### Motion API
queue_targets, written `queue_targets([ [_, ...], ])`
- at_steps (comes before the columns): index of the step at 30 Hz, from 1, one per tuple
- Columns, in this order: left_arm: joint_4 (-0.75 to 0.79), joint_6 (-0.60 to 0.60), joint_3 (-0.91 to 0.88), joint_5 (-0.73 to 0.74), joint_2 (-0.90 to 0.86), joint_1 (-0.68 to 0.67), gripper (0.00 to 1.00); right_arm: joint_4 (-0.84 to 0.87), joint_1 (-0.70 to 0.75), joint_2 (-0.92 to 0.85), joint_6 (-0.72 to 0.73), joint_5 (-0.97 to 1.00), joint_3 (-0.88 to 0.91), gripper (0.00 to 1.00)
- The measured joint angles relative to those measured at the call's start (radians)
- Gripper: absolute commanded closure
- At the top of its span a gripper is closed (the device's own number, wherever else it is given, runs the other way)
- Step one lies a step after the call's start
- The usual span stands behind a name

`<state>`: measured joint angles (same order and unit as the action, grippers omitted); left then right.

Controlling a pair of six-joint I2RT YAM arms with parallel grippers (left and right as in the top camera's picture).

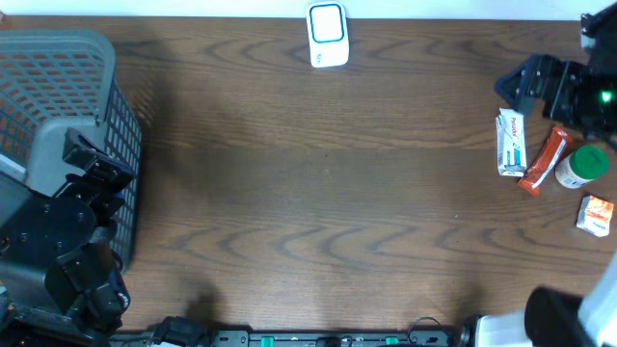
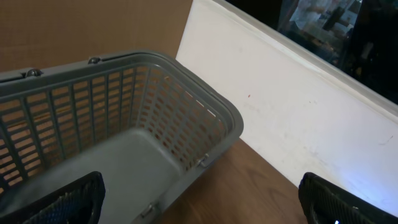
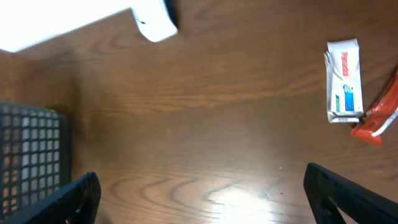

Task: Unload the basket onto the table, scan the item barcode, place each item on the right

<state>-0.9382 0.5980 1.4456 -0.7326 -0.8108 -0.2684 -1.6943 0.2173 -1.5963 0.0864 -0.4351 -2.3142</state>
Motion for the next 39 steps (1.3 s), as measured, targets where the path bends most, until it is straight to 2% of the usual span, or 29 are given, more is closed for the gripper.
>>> queue_targets([
  [12,0.000,0.000,0.000,0.000,0.000,0.000,0.00,0.000,-0.001,0.389,0.000,0.002,0.001,0.01],
  [19,0.000,0.000,0.000,0.000,0.000,0.000,0.00,0.000,-0.058,0.547,-0.002,0.093,-0.001,0.01],
  [39,0.000,0.000,0.000,0.000,0.000,0.000,0.00,0.000,-0.058,0.661,-0.003,0.141,0.000,0.01],
])
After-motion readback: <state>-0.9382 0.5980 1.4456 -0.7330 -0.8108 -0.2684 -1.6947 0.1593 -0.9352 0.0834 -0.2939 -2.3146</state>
